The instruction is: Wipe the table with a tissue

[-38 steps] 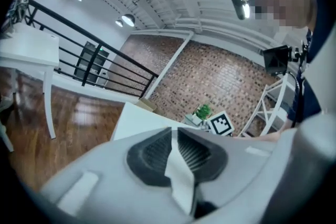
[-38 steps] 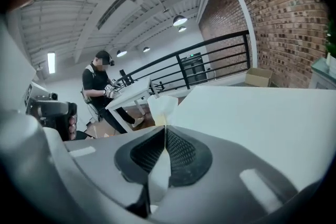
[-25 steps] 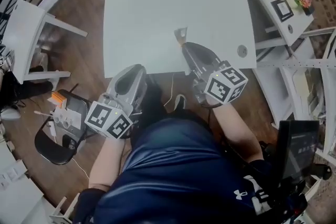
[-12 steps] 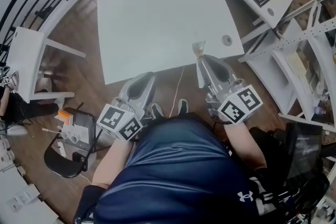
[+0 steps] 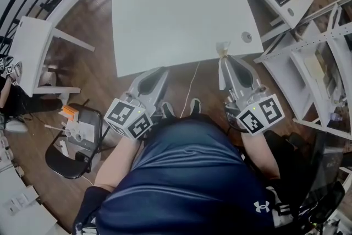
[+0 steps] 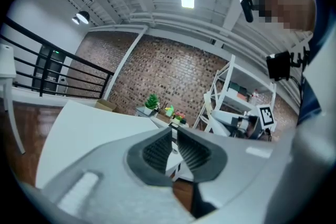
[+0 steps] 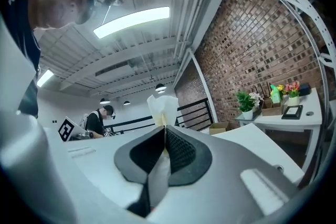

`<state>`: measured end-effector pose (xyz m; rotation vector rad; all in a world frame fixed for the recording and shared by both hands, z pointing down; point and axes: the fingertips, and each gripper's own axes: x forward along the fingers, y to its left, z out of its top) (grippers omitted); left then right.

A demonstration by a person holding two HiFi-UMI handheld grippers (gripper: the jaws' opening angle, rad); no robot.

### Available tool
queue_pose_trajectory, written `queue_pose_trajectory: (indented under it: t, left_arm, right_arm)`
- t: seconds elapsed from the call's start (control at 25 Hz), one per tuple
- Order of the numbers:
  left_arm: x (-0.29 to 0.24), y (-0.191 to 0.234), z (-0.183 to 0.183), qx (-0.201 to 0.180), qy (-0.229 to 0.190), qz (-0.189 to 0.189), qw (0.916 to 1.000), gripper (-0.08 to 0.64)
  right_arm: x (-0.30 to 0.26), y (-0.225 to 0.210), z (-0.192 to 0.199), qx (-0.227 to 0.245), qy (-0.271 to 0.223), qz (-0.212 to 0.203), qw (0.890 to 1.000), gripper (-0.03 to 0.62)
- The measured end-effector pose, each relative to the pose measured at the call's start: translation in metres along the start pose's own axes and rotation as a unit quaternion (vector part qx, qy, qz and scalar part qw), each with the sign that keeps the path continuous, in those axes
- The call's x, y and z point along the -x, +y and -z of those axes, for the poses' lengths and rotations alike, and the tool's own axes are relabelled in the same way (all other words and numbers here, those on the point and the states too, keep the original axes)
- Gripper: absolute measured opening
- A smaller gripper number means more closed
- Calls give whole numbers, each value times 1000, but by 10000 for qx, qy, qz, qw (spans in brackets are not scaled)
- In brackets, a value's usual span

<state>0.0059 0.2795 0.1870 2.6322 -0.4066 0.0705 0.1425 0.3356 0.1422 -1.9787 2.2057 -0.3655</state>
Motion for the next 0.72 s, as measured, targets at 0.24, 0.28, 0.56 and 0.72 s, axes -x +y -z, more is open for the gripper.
queue_pose_trajectory:
  t: [0.24, 0.28, 0.56, 0.72]
  left_arm:
    - [9, 2, 1, -48, -80, -124, 9999, 28]
    - [9, 2, 0, -44, -70, -150, 9999, 28]
    - [14, 4, 3, -49, -110, -234, 9997, 28]
    - [15, 7, 5, -46, -54, -316, 9995, 28]
  right_arm:
    - [-2, 13, -9, 283, -85, -208, 9993, 15]
    - [-2, 14, -10, 310, -94, -232, 9992, 15]
    - [-5, 17, -10, 329, -79, -324, 9989, 15]
    - [-7, 17, -8, 348, -76, -351, 9987, 15]
